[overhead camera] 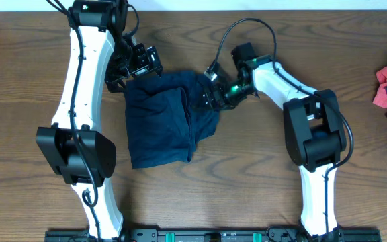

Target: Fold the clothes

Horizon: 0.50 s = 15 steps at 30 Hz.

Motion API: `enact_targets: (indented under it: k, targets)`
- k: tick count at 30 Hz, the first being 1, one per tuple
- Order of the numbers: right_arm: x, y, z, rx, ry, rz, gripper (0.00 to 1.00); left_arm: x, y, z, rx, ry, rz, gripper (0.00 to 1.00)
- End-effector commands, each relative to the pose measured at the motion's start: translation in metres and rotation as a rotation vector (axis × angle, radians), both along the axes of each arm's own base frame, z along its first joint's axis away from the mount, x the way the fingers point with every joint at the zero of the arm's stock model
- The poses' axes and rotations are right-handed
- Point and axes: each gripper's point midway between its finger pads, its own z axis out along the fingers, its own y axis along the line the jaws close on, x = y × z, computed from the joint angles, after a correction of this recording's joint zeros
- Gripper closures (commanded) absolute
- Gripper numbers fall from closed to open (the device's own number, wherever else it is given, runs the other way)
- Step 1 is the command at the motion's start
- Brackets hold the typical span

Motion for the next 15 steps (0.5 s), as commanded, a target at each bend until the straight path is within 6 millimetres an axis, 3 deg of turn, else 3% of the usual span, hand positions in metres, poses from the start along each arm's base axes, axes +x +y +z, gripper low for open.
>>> enact_targets:
  k: [1, 15]
  targets:
    - [-0.012, 0.011, -0.006, 0.031, 0.012, 0.047, 0.01, 0.001, 0.001, 0.003, 0.005, -0.011, -0.007, 0.02]
    - [-0.013, 0.017, -0.022, -0.098, 0.05, -0.003, 0.01, 0.001, 0.001, 0.003, 0.005, -0.012, -0.007, 0.02]
